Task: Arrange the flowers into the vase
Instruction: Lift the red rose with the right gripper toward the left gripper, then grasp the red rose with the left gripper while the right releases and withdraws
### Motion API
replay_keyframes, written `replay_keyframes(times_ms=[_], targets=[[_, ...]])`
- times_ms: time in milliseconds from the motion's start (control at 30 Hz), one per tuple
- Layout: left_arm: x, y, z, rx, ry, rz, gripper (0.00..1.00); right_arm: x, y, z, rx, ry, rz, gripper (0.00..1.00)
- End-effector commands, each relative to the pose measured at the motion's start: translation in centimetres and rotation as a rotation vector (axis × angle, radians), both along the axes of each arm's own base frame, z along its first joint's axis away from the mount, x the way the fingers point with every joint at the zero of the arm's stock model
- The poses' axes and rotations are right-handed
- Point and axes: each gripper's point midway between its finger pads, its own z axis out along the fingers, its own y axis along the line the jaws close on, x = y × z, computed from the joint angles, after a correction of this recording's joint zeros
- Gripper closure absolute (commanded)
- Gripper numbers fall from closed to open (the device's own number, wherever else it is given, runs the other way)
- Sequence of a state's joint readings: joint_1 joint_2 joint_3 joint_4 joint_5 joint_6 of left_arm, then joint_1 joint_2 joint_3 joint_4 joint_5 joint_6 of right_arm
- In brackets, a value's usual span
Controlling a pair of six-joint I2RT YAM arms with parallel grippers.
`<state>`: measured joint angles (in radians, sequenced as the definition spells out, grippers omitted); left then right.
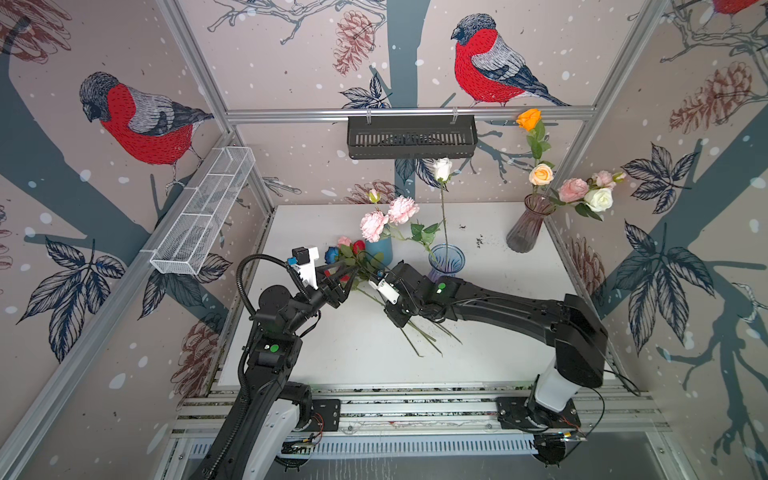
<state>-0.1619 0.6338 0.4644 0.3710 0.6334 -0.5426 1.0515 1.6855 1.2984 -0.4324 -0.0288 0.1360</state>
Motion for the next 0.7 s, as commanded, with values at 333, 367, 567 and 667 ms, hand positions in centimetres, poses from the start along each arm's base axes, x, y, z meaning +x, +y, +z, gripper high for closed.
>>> replay_keyframes(times_ms=[333,367,567,667], targets=[[-7.6,-5.9,5.3,-0.028,-0.301,-0.403,0.42,0.9,-2.1,11.2,0.260,-0.160,-0.093,0.99],[-8.1,-6.0,5.4,-0.033,-0.305,-0.430,0.42,0.8,-2.3,12.1,0.278,-0.180,-0.091,0.99],[-9.4,-6.0,4.5,-0.045,-0.271,-0.469,0.43,-0.2,-3.2,16.8,0.398,-0.277,-0.073,0.99],[-8.8,-5.9,3.6,-0.001,-0.243,-0.427,0.43,-1.3,-3.3,18.8,0.448,-0.314,-0.045,0.99]])
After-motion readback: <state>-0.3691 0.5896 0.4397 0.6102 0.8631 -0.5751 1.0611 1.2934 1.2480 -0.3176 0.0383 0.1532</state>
